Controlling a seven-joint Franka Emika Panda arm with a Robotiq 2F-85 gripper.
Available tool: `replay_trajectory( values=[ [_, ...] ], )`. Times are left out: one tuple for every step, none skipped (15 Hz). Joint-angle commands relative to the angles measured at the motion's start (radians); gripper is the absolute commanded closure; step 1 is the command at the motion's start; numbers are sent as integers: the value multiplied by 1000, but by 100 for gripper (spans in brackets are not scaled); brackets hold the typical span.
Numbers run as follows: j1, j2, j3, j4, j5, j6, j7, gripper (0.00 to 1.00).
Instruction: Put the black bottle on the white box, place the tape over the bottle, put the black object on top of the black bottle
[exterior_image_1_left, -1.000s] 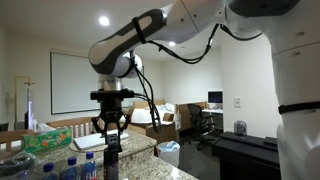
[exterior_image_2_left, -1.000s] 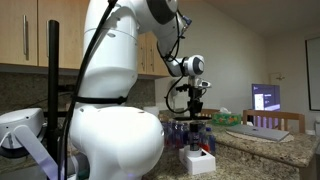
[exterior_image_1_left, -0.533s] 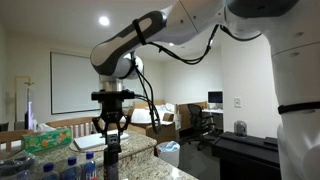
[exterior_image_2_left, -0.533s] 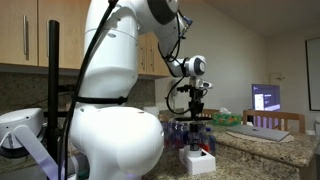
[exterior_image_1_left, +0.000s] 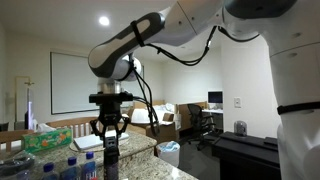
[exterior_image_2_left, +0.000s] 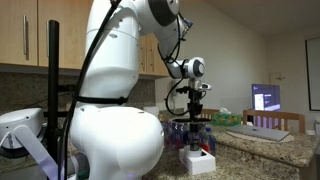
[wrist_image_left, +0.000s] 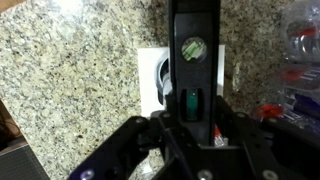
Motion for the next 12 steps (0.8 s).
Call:
replay_trajectory(
  values=[
    [-3,5,7,0,26,13,-1,83],
    [-3,7,8,-1,27,15,-1,83],
    [-3,6,8,-3,27,15,1,83],
    [-3,4,7,-5,27,16,3,83],
    [-3,2,7,-6,30,17,3,83],
    [-4,1,7,-6,30,17,6,83],
    [-4,1,7,-6,30,17,6,83],
    [-4,1,7,-6,29,17,8,83],
    [-3,2,7,-5,28,15,8,83],
    [-3,3,7,-3,29,15,8,83],
    [-3,3,7,-2,28,14,7,75],
    [-3,4,7,-1,28,14,8,33]
  ],
)
